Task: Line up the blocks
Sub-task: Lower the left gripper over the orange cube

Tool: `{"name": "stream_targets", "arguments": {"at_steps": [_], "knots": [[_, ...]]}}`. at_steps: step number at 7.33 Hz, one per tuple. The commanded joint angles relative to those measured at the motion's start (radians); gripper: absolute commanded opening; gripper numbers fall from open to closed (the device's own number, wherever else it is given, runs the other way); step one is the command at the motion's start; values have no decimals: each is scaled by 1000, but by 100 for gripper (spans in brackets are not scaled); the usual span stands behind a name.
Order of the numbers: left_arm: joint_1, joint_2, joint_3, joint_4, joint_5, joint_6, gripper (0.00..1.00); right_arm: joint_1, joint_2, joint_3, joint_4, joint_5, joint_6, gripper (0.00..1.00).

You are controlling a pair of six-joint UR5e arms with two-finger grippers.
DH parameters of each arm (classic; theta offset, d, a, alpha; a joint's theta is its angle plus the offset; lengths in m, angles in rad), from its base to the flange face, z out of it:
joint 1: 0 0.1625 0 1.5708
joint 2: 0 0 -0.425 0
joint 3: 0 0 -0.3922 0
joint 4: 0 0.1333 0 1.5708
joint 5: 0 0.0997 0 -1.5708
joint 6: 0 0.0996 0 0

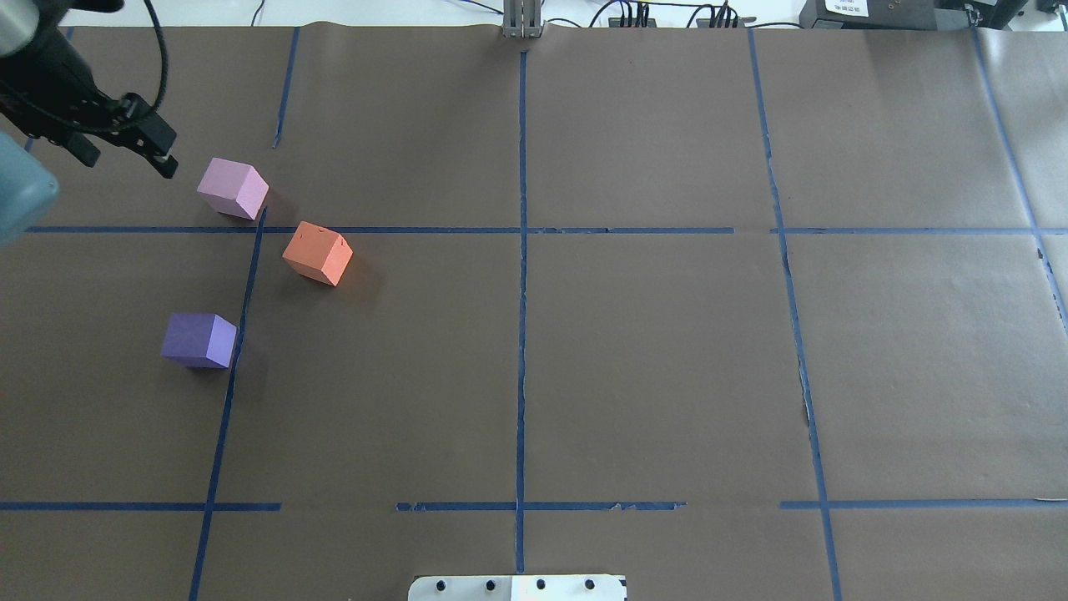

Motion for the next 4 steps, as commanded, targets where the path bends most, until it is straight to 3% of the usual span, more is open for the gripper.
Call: {"name": "stream_targets", "arguments": {"at_steps": [1, 4], "knots": [[90, -13, 57, -73, 14, -6, 100, 0, 0, -1, 0, 0, 0, 100], [148, -14, 164, -264, 72, -29, 100, 0, 0, -1, 0, 0, 0, 100]]}}
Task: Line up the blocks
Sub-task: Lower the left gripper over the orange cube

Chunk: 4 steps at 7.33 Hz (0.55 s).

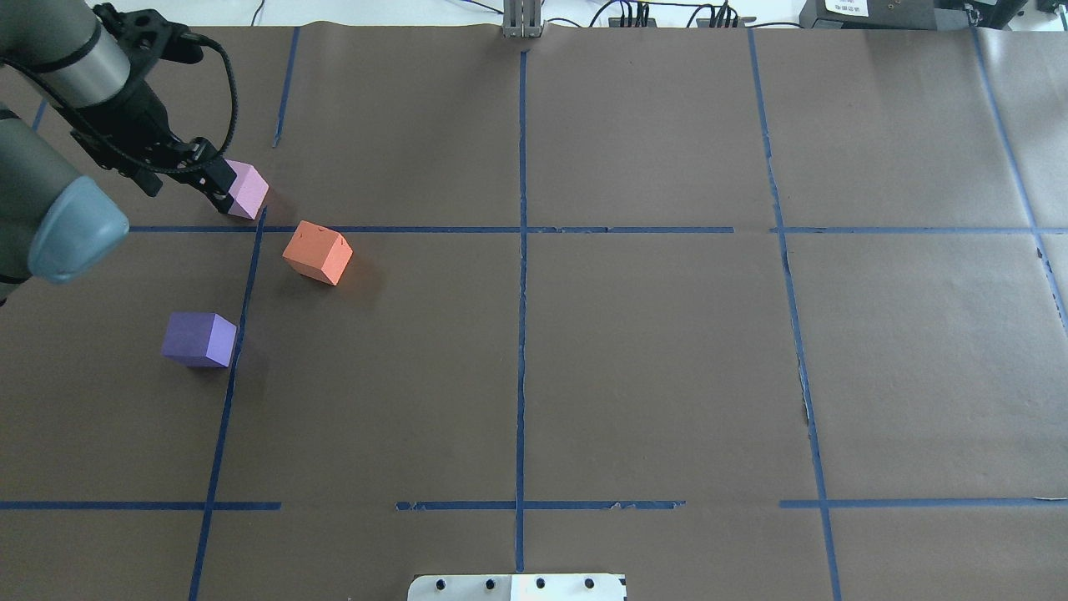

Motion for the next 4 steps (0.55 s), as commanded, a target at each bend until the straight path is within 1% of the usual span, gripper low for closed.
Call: {"name": "stream_targets", "arguments": {"at_steps": [1, 2, 4], "knots": [[54, -2, 61, -98, 18, -8, 100, 0, 0, 2, 0, 0, 0, 100], [60, -12, 93, -131, 18, -26, 100, 0, 0, 2, 0, 0, 0, 100], [79, -17, 163, -265, 18, -118, 100, 0, 0, 2, 0, 0, 0, 100]]}}
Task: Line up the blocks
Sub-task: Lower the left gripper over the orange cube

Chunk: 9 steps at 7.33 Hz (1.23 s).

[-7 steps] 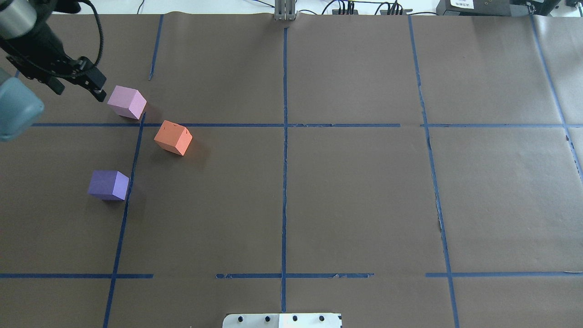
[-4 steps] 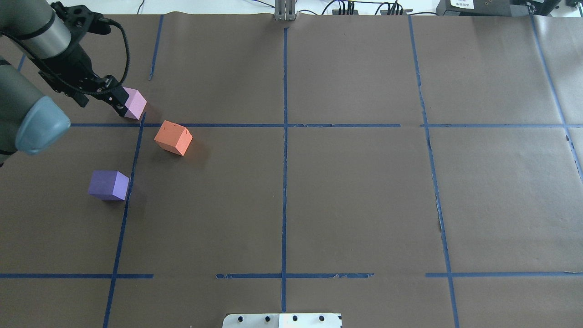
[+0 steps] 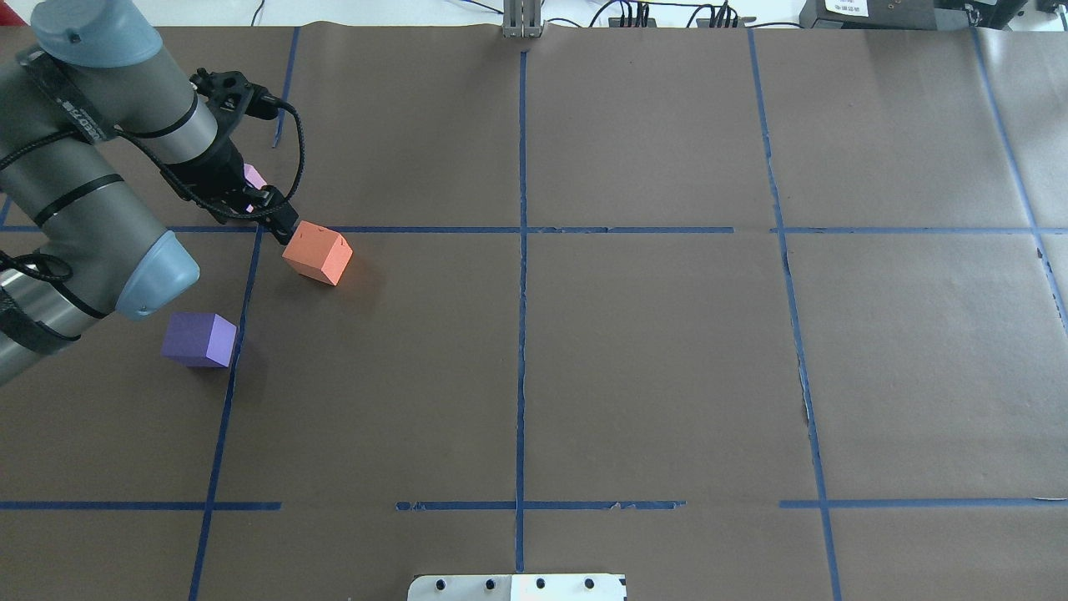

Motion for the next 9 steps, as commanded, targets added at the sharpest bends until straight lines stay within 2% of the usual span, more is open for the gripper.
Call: {"name": "stream_targets", "arguments": {"at_steps": [1, 3, 9], "knots": [[34, -3, 52, -80, 0, -72, 100, 0, 0, -1, 0, 0, 0, 100], [48, -15, 108, -183, 0, -150, 100, 0, 0, 1, 0, 0, 0, 100], [71, -47, 170, -205, 11, -181, 100, 0, 0, -1, 0, 0, -2, 100]]}}
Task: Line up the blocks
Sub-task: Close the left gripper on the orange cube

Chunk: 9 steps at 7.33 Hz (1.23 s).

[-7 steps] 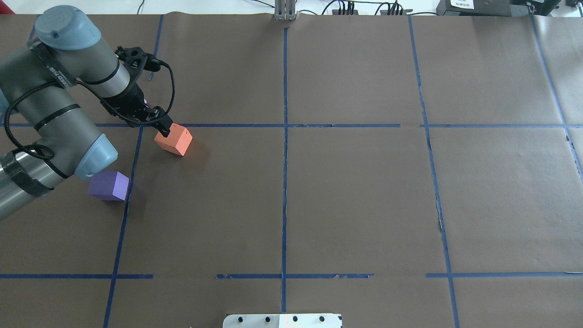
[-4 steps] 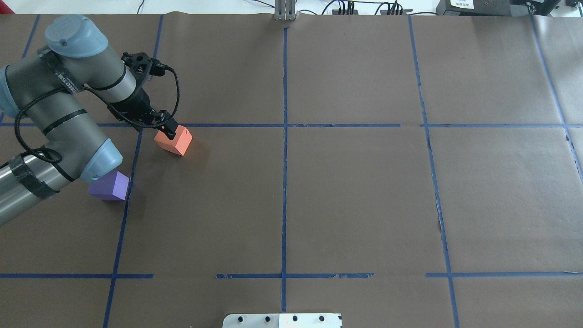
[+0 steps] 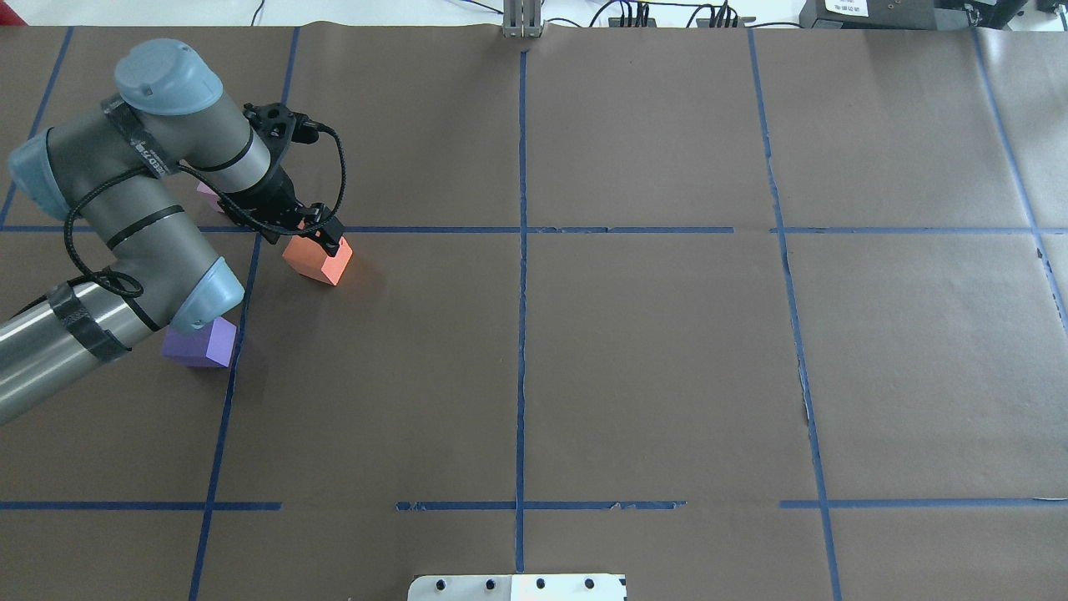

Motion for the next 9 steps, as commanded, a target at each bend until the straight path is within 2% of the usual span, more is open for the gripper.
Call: {"name": "stream_targets", "arguments": {"at_steps": [1, 3, 4, 5, 7, 8, 9], "knots": [[14, -9, 16, -6, 13, -18, 100, 0, 0, -1, 0, 0, 1, 100], [24, -11, 33, -35, 36, -32, 99, 1, 0, 1, 0, 0, 1, 100], [30, -12, 33, -35, 37, -34, 96, 0, 0, -1, 0, 0, 1, 100], [30, -14, 39, -36, 51, -37, 83, 0, 0, 1, 0, 0, 1, 100], [31, -14, 39, -35, 56, -38, 45, 0, 0, 1, 0, 0, 1, 100], [30, -17, 33, -33, 56, -40, 30, 0, 0, -1, 0, 0, 1, 100], [5, -16, 11, -23, 57, -40, 23, 0, 0, -1, 0, 0, 1, 100]]}}
